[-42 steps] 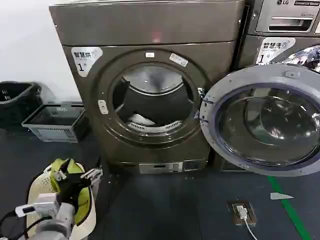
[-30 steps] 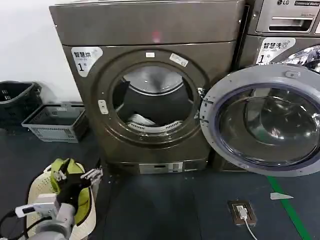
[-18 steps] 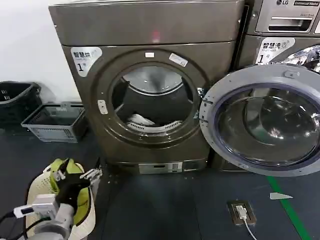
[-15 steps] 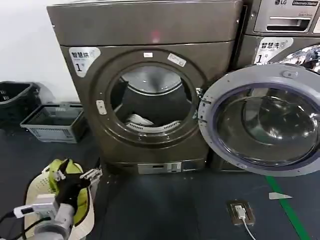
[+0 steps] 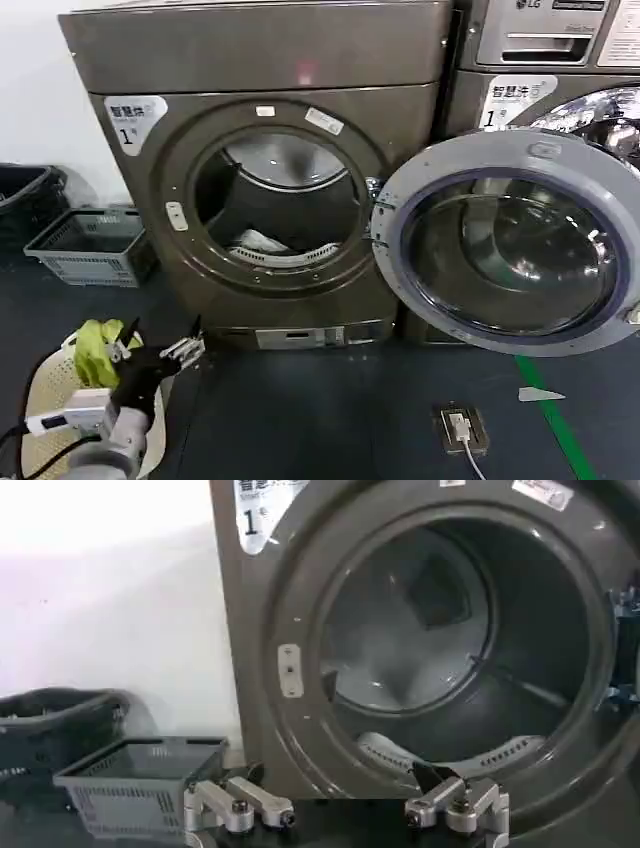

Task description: Grasp the clothes from the dryer.

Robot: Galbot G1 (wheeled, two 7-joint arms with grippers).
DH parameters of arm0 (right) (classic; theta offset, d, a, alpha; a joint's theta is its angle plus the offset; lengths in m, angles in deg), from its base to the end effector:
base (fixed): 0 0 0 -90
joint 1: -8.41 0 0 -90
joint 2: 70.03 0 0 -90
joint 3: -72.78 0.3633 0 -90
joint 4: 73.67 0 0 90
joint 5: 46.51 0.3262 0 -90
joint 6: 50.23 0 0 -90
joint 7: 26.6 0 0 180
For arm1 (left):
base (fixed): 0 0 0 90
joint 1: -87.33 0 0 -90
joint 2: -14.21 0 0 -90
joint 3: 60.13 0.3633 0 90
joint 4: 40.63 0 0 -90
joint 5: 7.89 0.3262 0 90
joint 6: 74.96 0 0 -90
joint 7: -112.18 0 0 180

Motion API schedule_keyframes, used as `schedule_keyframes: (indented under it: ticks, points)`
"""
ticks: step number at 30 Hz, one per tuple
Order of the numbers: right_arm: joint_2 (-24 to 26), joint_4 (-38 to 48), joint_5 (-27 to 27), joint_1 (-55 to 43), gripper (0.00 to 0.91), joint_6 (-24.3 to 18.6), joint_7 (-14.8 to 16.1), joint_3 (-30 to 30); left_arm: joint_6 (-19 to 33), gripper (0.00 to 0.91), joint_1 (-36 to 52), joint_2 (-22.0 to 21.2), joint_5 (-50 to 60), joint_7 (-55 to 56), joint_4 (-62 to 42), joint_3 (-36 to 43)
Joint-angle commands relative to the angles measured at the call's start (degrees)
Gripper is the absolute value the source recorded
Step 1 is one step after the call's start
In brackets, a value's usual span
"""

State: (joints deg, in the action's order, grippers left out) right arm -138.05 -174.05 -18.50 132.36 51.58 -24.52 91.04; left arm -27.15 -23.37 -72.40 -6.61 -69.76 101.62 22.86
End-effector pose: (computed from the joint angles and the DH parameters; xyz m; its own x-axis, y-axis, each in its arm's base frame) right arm -0.1774 -0.3965 -0.0835 -0.0564 0.9047 -0.4223 0.9963 0.0237 -0.0821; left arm 0.1487 0.0306 -0.1671 -0.9798 -0.0910 0.1779 -0.0719 0.9912 0.1109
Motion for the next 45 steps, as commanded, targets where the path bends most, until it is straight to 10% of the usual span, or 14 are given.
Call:
schedule_keyframes:
  ticks: [1,45]
  points:
    - [0.06,0.06,0.01,-0.04,0.907,-0.13,-0.22,-0.01,-2.81,0.907,-0.04,0.01,0.04,0.03,-0.12,0.01]
    - [-1.19,-0.81,5.12,-0.52,0.907,-2.27,-5.55,-0.91,-2.81,0.907,0.42,0.29,-0.05,-0.81,-0.64,0.6]
